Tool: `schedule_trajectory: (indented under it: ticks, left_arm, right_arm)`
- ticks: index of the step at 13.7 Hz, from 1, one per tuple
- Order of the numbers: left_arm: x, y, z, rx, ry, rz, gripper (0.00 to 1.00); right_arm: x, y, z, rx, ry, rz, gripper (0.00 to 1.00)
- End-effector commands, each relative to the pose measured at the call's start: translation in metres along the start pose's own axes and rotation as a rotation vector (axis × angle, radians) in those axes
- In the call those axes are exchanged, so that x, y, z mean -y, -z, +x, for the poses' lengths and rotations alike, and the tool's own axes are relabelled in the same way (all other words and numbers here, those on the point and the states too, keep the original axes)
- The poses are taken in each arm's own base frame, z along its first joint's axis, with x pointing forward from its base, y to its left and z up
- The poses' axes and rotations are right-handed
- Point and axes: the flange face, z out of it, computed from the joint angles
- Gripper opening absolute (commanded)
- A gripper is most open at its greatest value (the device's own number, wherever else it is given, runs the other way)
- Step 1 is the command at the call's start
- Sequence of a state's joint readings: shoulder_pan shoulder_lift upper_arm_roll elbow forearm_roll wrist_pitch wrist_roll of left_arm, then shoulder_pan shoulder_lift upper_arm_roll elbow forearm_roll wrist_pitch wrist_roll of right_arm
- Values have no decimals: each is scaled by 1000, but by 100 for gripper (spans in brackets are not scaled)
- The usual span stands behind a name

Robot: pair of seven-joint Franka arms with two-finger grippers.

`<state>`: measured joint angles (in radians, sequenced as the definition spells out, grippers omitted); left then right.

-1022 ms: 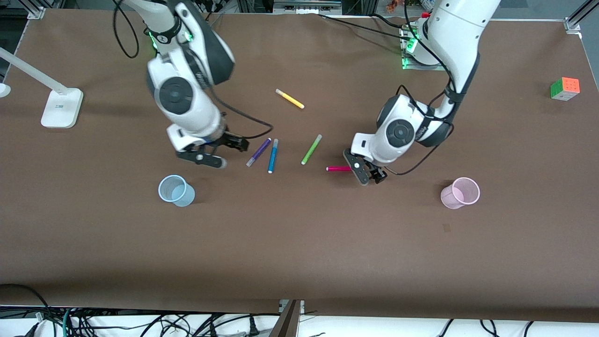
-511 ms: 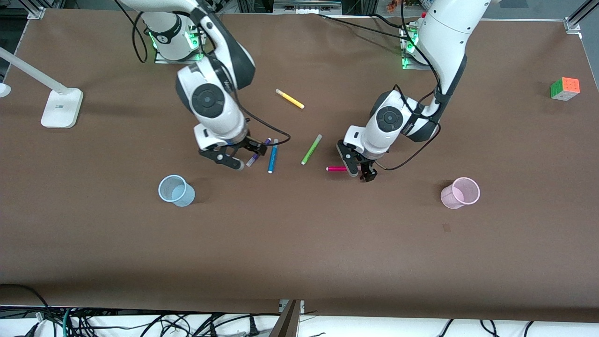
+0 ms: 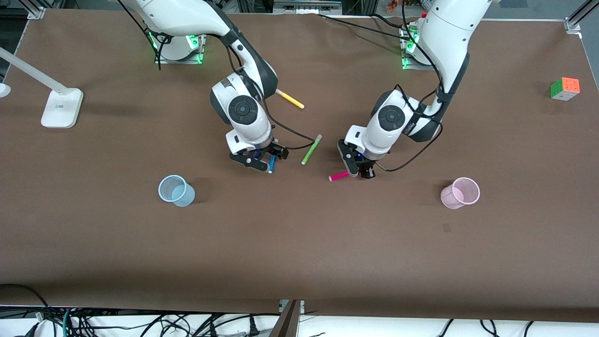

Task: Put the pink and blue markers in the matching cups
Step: 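Grasp the pink marker with the left gripper while the right gripper grasps the blue marker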

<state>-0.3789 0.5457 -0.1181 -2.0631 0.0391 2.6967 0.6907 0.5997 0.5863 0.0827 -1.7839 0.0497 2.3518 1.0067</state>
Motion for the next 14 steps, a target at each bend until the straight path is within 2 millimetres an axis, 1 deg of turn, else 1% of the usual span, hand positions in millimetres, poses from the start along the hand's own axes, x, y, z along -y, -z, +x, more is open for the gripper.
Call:
schedule_trajectory:
  ticks: [1,2,3,5,6,8,9,10,11,12,13,14]
  left_arm:
    - [15,19,-13,41,-20,-13,0]
    - [19,28,-15,68,-13,-29,0]
    - [27,41,-18,90,-3,-40,0]
    - [51,68,-28,153,0,-93,0]
    - [67,82,-34,183,-6,-125,0]
    - [86,110,-37,241,-11,-188,0]
    - [94,122,-39,256,-16,-207,0]
    - [103,135,-43,273,-17,-220,0]
    - [115,150,-52,313,-27,-222,0]
    - [130,170,-61,358,-30,-212,0]
    - [145,187,-74,414,-17,-204,0]
    - [155,202,-88,472,-3,-198,0]
  right_arm:
    - [7,-19,-6,-18,15,1,99]
    - [8,-26,-7,-18,16,1,99]
    - [9,-33,-9,-20,19,7,99]
    - [10,-44,-9,-26,20,17,98]
    - [10,-50,-11,-27,22,19,97]
    - [11,-57,-12,-29,26,23,86]
    - [12,-57,-11,-30,26,25,71]
    - [11,-59,-12,-30,28,22,36]
    - [14,-58,-18,-31,39,22,2]
    - [14,-59,-18,-29,33,22,0]
    - [15,-57,-18,-30,33,21,0]
    - [14,-51,-16,-32,28,24,0]
